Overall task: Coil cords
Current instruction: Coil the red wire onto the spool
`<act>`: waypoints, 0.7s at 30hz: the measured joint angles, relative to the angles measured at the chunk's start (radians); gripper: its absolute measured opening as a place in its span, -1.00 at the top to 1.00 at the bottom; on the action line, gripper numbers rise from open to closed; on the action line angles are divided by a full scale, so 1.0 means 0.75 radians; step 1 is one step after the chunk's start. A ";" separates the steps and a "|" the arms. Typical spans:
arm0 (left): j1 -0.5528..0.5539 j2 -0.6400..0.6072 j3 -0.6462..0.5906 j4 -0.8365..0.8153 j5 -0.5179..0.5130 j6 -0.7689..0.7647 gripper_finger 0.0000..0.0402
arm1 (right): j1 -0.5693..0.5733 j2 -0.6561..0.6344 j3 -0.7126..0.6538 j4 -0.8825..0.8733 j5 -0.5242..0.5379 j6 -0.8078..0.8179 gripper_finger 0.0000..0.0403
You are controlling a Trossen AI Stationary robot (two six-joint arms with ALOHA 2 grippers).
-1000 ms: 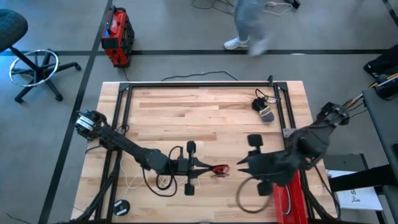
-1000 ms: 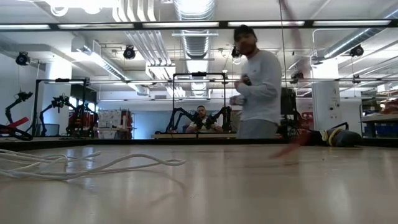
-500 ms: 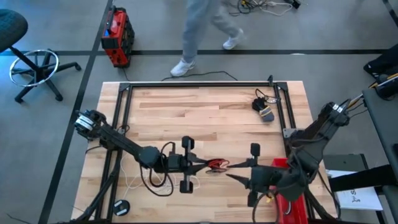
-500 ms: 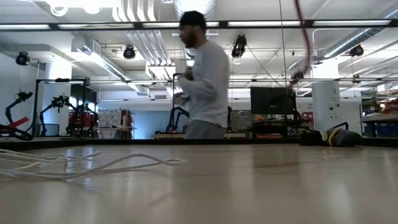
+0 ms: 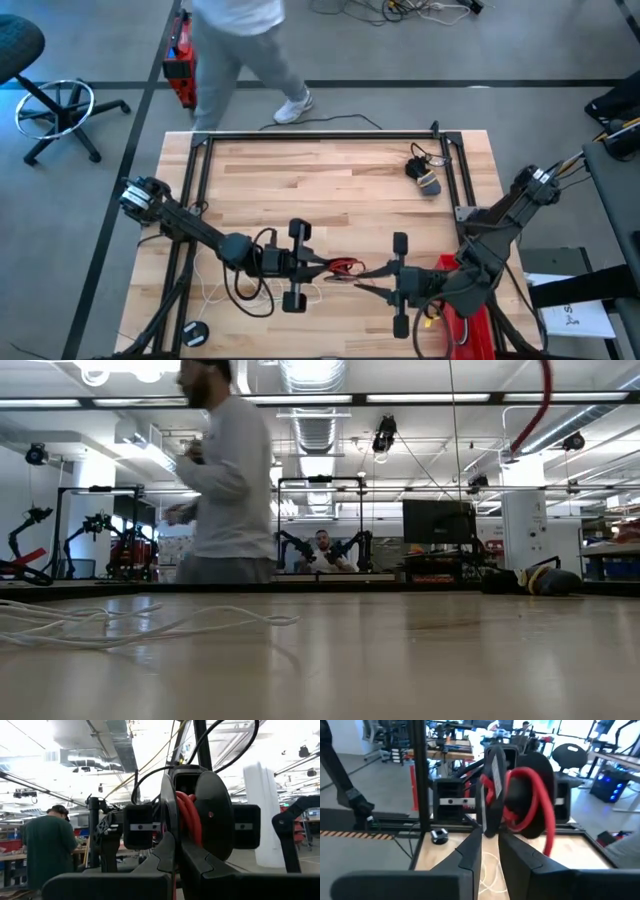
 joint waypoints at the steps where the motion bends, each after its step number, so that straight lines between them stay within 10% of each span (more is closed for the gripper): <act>1: 0.001 0.000 0.000 0.006 0.000 0.004 1.00 | -0.001 0.002 0.000 0.010 -0.003 -0.011 0.74; 16: 0.005 0.000 0.000 0.031 0.009 0.059 1.00 | -0.050 0.002 -0.001 0.219 -0.013 -0.062 0.75; 21: 0.008 0.000 0.037 0.012 0.021 0.105 1.00 | -0.095 -0.003 0.002 0.227 -0.212 -0.011 0.89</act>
